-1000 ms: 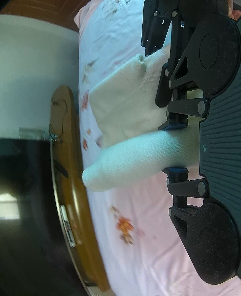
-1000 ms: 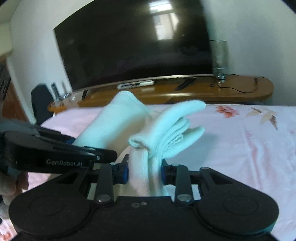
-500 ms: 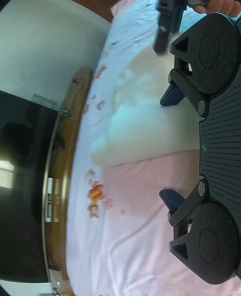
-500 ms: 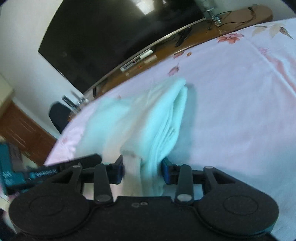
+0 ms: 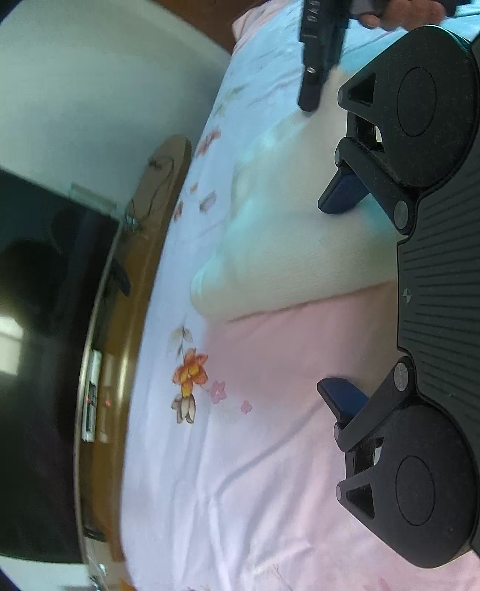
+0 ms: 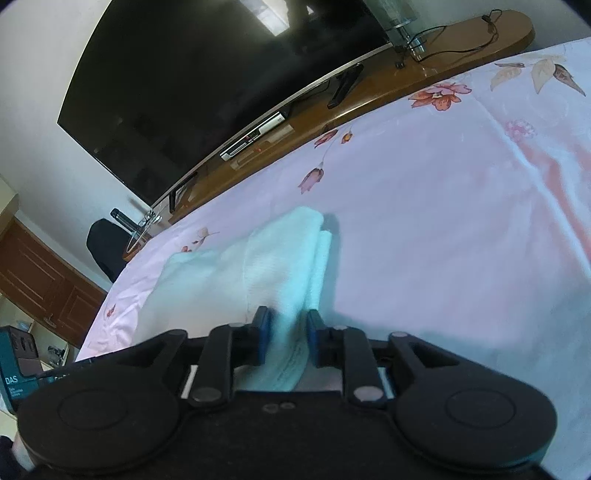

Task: Fold small clothes

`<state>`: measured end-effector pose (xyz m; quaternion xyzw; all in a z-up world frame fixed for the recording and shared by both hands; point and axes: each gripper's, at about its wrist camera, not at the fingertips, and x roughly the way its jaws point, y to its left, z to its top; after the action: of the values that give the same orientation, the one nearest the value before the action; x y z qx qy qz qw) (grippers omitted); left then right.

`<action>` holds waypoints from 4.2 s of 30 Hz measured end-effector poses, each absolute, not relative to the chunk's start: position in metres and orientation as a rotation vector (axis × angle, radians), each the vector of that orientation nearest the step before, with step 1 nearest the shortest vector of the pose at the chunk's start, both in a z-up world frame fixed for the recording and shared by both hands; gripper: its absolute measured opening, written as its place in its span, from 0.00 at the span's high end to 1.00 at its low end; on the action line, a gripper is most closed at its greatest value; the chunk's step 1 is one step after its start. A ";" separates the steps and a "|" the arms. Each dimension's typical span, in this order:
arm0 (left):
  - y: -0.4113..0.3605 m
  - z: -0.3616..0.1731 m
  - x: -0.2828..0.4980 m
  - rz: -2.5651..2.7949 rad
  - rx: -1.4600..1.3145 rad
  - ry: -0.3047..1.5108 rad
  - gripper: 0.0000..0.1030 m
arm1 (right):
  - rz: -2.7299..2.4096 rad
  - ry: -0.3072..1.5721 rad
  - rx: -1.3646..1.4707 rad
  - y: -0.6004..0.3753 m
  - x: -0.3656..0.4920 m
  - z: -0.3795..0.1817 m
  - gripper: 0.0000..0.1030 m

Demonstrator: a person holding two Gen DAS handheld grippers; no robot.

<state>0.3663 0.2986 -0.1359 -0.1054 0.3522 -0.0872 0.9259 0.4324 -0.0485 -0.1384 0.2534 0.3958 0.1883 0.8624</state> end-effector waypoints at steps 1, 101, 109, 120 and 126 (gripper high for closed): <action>0.298 -0.133 0.354 -0.211 -0.218 0.714 0.07 | 0.429 0.826 0.539 -0.051 0.424 -0.131 0.76; 0.173 -0.031 -0.080 0.020 -0.033 0.438 0.00 | 0.112 0.503 0.006 -0.001 -0.025 0.026 0.00; 0.172 -0.031 -0.078 0.025 -0.035 0.435 0.00 | 0.115 0.508 0.004 0.000 -0.023 0.026 0.00; 0.169 -0.031 -0.075 0.030 -0.029 0.436 0.00 | 0.128 0.510 -0.002 -0.004 -0.020 0.026 0.00; 0.171 -0.032 -0.074 0.024 -0.050 0.435 0.00 | 0.125 0.511 -0.004 -0.005 -0.018 0.025 0.00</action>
<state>-0.0744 0.1707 -0.0323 -0.0248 0.2157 0.0118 0.9761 -0.0181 -0.0048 0.0251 -0.0018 0.2523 0.0618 0.9657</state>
